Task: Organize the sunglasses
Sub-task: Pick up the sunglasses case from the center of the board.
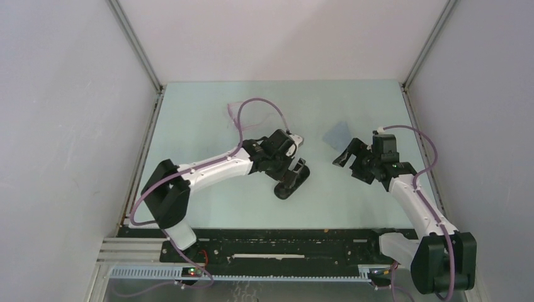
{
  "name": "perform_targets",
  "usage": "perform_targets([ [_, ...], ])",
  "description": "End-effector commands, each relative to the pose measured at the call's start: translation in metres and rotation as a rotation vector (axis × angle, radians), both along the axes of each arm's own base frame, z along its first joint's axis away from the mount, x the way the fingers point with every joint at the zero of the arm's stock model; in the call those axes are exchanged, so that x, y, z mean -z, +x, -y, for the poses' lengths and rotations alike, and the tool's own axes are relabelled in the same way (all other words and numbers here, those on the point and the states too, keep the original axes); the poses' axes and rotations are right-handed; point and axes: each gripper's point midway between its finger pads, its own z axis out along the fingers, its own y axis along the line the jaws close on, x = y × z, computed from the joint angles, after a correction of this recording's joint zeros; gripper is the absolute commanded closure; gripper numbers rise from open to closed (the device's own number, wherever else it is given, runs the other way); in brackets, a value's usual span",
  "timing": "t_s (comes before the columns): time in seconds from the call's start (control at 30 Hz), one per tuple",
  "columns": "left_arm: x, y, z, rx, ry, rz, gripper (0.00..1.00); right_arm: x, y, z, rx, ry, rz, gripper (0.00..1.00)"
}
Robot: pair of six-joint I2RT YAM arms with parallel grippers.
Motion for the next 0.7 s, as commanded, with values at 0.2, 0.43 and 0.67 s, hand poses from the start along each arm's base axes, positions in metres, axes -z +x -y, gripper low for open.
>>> perform_targets([
  [0.2,0.010,0.005,0.034,0.165,0.019,-0.052,0.00,-0.008,-0.001,-0.004,-0.017,0.025,0.023,0.00],
  [0.43,0.026,0.019,0.038,0.137,0.070,-0.019,0.00,-0.006,-0.003,-0.004,-0.023,0.021,0.016,0.00],
  [0.67,0.034,0.022,0.042,0.128,0.079,-0.019,0.06,-0.005,-0.002,-0.005,-0.027,0.025,0.015,0.00],
])
